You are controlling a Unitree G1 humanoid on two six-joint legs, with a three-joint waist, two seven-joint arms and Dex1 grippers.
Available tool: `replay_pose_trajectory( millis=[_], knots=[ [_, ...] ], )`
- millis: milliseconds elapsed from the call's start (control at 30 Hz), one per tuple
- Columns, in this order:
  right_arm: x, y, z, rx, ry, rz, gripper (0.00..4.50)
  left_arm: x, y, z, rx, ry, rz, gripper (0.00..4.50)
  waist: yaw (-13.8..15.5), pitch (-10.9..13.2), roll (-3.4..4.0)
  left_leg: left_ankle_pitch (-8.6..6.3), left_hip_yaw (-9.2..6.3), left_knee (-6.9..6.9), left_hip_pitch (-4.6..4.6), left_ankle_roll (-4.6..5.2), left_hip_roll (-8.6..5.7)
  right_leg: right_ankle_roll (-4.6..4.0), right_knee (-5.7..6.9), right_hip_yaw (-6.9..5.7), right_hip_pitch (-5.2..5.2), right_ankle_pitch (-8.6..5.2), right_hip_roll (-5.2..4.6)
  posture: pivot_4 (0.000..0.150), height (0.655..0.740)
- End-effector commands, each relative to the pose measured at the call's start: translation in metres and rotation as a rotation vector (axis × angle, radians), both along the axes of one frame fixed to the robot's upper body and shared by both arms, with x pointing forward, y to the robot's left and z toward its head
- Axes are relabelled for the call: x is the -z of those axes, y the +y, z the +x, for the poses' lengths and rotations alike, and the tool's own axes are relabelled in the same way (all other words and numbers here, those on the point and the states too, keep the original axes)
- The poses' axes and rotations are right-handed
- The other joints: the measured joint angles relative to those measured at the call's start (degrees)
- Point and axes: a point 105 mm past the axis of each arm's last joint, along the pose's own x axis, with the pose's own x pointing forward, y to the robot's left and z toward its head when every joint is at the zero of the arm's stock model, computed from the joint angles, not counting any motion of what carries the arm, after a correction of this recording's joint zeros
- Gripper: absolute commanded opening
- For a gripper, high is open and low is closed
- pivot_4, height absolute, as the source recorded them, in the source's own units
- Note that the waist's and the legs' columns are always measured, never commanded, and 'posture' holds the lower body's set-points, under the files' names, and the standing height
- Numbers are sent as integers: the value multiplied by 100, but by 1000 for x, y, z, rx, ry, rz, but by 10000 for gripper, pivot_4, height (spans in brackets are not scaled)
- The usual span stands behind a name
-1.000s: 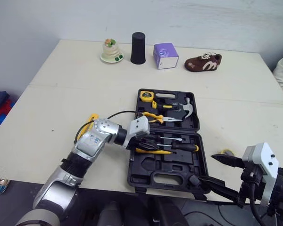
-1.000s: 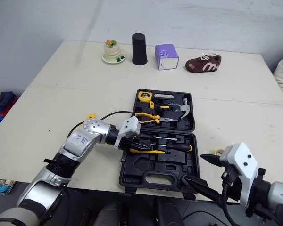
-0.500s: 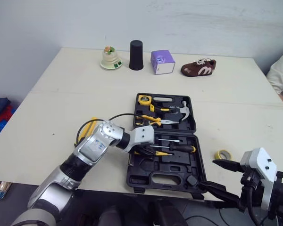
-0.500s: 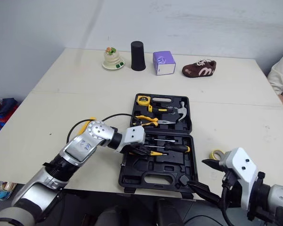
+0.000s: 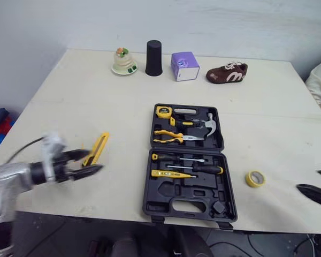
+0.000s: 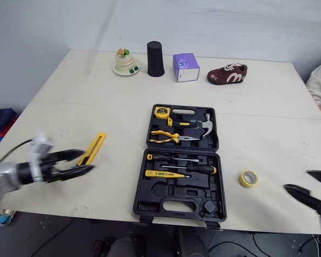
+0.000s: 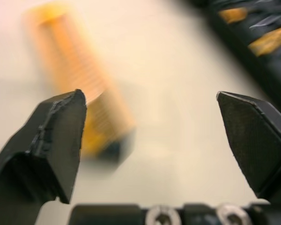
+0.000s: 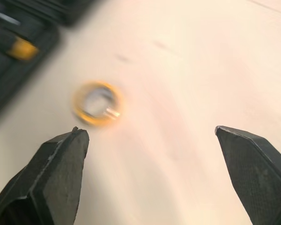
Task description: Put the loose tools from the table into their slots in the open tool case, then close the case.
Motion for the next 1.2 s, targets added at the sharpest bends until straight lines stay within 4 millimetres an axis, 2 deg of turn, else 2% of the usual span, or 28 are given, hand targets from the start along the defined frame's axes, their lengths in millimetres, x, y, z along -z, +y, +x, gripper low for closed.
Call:
replay_pose_trajectory(
  millis=[33,100,167,267,367,400,467,633,800,867,967,1033,1100,1133,1167,1200],
  knots=[
    [-3,-34,0,60,-4,-58,45000,-13,56,-9,-216,-73,73,44674,-2,7,3,-1,6,0,0,3,-1,-5,-3,0,-1,-2,-5,1500,7339],
    [0,-36,9,47,-8,-59,45000,-13,71,-12,-279,-88,115,44674,12,8,1,-1,7,0,0,4,-1,-13,-6,-2,-1,-5,-9,1500,7339],
    [-2,-29,18,4,-27,-43,45000,-12,75,-11,-298,-104,125,44674,15,11,7,0,7,-2,0,6,-1,-53,-6,-5,-2,-22,-14,1500,7339],
    [-13,-24,34,-7,-86,-2,45000,-7,60,-1,-275,-121,98,44674,25,17,21,0,5,-5,1,2,0,-32,3,-8,-4,-8,-15,1500,7339],
    [-29,10,43,-160,-111,28,45000,-1,20,12,-188,-105,76,44674,32,17,39,-3,5,-11,-1,-4,0,-18,4,-11,-6,6,-15,1500,7339],
    [-36,30,44,-240,-122,42,45000,-1,5,18,-170,-107,45,44674,34,17,45,-5,2,-12,-2,-7,0,-18,5,-11,-6,5,-13,1500,7339],
    [-49,63,44,-364,-142,72,45000,5,-12,26,-166,-85,43,44674,34,19,51,-9,0,-13,-6,-14,6,-16,6,-11,-8,4,-4,1500,7339],
    [-75,120,38,-582,-176,121,45000,21,-28,40,-208,2,61,44674,-31,21,48,-1,-4,-7,-8,-38,17,-13,9,-8,-11,4,16,1500,7339],
    [-88,163,25,-748,-191,158,45000,35,-43,45,-178,71,131,44674,-54,22,44,-1,-4,3,-8,-37,15,-9,10,-8,-7,5,12,1500,7339],
    [-90,173,24,-774,-201,159,45000,39,-48,49,-169,76,151,44674,-19,21,45,1,-4,4,-6,-34,13,-7,10,-7,-5,6,11,1500,7339],
    [-89,181,24,-779,-209,170,45000,46,-53,52,-156,90,148,36487,42,21,45,4,-6,7,-4,-27,10,-4,12,-6,-2,9,9,1500,7339],
    [-88,183,23,-777,-209,165,45000,46,-55,53,-144,88,144,27218,51,21,45,6,-6,8,-5,-23,7,-3,11,-6,-1,10,5,1500,7339],
    [-88,182,23,-761,-215,159,45000,37,-55,53,-123,67,138,19016,52,20,46,6,-4,7,-6,-23,3,-2,10,-5,-2,10,-1,1500,7339],
    [-89,179,23,-740,-218,157,45000,26,-56,54,-92,36,148,14533,51,21,46,6,-4,7,-6,-24,3,-2,9,-5,-1,10,-2,1500,7339],
    [-89,176,23,-725,-219,156,45000,19,-57,54,-70,15,156,14421,47,21,44,6,-4,7,-9,-24,3,-2,9,-6,-3,10,-2,1500,7339],
    [-88,170,24,-693,-214,151,45000,2,-66,52,16,-35,172,14420,45,22,43,7,-5,6,-12,-25,4,-2,8,-6,-5,10,-1,1500,7339]
  ],
)
